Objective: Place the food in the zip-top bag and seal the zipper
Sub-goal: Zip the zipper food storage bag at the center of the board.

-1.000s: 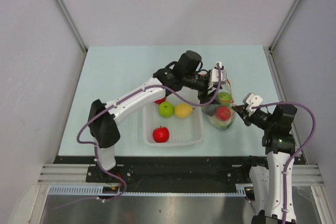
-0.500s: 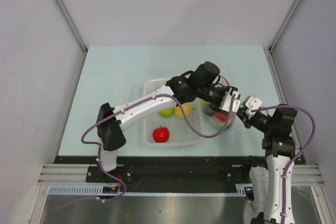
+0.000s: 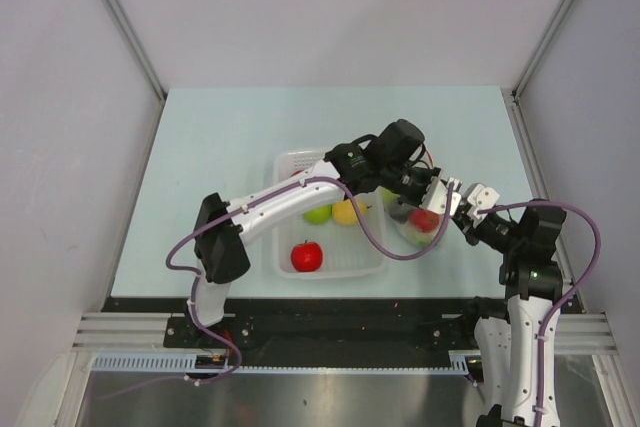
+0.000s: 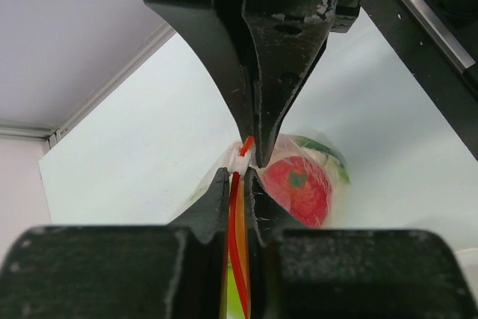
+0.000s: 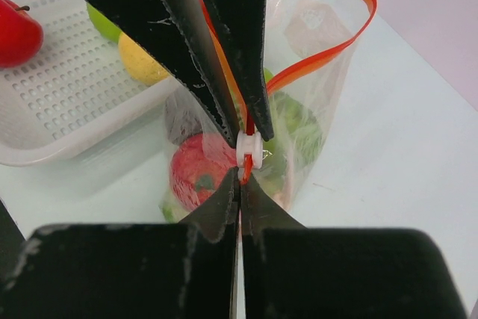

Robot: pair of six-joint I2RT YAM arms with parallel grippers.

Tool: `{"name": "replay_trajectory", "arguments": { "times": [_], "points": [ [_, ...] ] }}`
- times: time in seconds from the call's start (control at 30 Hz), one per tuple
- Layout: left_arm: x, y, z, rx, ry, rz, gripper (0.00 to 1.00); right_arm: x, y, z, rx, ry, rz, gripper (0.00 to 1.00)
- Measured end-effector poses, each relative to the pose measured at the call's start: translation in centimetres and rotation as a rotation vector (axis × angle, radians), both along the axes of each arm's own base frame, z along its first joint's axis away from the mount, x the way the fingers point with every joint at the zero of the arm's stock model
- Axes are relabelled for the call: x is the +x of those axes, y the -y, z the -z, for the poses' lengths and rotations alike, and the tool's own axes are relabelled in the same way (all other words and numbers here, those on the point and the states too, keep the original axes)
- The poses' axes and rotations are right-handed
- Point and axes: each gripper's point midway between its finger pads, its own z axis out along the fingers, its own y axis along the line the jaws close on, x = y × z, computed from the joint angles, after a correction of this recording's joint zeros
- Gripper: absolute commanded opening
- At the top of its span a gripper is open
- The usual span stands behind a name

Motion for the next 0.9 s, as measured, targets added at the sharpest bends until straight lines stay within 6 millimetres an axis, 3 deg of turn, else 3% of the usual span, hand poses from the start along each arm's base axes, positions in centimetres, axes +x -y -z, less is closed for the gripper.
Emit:
{"name": "replay_trajectory", "arguments": {
  "times": [0.07, 0.17, 0.2, 0.27, 0.43, 0.53, 0.83, 0.9],
  "points": [
    [0.0, -0.1, 0.1, 0.004, 0.003, 0.003, 0.05, 0.0, 0.0, 0.0, 0.000, -0.001, 0.002, 0.00],
    [0.0, -0.1, 0.1, 0.004, 0.010, 0.006, 0.32, 0.0, 0.0, 0.1, 0.000, -0.002, 0.003, 0.00],
    [0.1, -0.1, 0.1, 0.004, 0.012, 0.006, 0.50, 0.0, 0.0, 0.1, 0.000, -0.002, 0.003, 0.00],
    [0.1, -0.1, 0.1, 0.006, 0.010, 0.004, 0.58, 0.0, 0.0, 0.0, 0.000, -0.002, 0.001, 0.00],
    [0.1, -0.1, 0.0, 0.000, 0.009, 0.005, 0.57, 0.1, 0.0, 0.1, 0.002, -0.007, 0.000, 0.00],
    [0.0, 0.0, 0.0, 0.000, 0.008, 0.008, 0.50, 0.2, 0.0, 0.1, 0.003, -0.008, -0.001, 0.00],
    [-0.8, 0.3, 0.0, -0.003, 0.003, 0.035, 0.27, 0.3, 0.0, 0.1, 0.006, -0.009, -0.001, 0.00],
    [-0.9, 0.3, 0.0, -0.004, 0.004, 0.039, 0.17, 0.4, 0.0, 0.2, 0.007, -0.012, -0.002, 0.00]
  ]
}}
